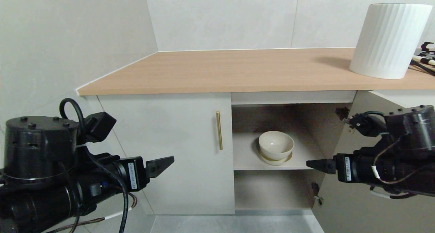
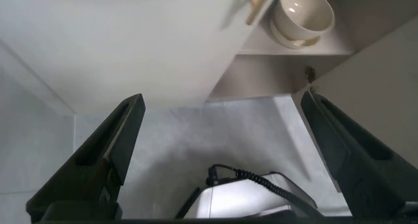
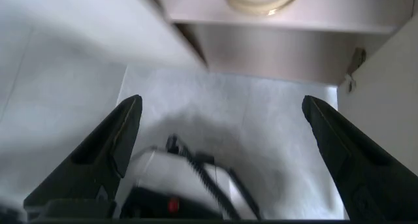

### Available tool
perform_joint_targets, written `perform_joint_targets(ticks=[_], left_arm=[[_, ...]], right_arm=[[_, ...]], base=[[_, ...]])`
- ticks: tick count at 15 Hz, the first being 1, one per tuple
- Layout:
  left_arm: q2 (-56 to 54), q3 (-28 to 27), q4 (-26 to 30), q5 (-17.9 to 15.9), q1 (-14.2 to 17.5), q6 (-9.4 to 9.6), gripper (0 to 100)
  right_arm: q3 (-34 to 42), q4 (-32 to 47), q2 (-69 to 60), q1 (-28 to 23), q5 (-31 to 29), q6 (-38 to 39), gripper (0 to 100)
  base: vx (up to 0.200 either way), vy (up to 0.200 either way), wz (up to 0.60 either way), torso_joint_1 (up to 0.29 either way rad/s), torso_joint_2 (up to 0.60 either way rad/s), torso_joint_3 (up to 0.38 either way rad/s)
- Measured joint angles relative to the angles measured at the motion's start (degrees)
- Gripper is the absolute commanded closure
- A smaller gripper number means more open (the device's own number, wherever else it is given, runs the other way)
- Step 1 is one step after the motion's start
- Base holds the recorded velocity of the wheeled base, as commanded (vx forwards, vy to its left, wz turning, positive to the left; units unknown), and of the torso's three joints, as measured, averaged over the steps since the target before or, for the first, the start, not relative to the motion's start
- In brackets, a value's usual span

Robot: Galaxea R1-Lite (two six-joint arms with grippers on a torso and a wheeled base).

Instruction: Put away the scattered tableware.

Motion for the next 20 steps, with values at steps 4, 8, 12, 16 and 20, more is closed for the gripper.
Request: perform_joint_targets(ticks=[4,8,12,16,20], left_arm=[[-0.2,0.3,0.1,0.0,0.6,-0.02,0],[-0.1,0.4,0.1,0.0,0.8,0.00,0],[0.5,0.4,0.1,0.1,0.9,0.00,0],[0.6,0.4,0.1,0.1,0.9,-0.02,0],[0.7,0.6,0.1,0.1,0.9,0.00,0]], right_arm=[[1.0,5.5,-8.5,2.2,0.0,-0.5,0],[2.1,5.6,-10.3,2.6,0.0,-2.2,0],[2.4,6.3,-10.5,2.6,0.1,-2.3,0],[2.4,6.9,-10.6,2.6,0.2,-2.3,0],[2.5,6.8,-10.5,2.7,0.1,-2.4,0]], base=[[-0.100,0.000,0.00,0.001,0.00,0.001],[-0.200,0.000,0.00,-0.001,0.00,0.002],[-0.200,0.000,0.00,0.001,0.00,-0.001],[-0.200,0.000,0.00,0.005,0.00,0.005],[-0.200,0.000,0.00,0.001,0.00,0.002]])
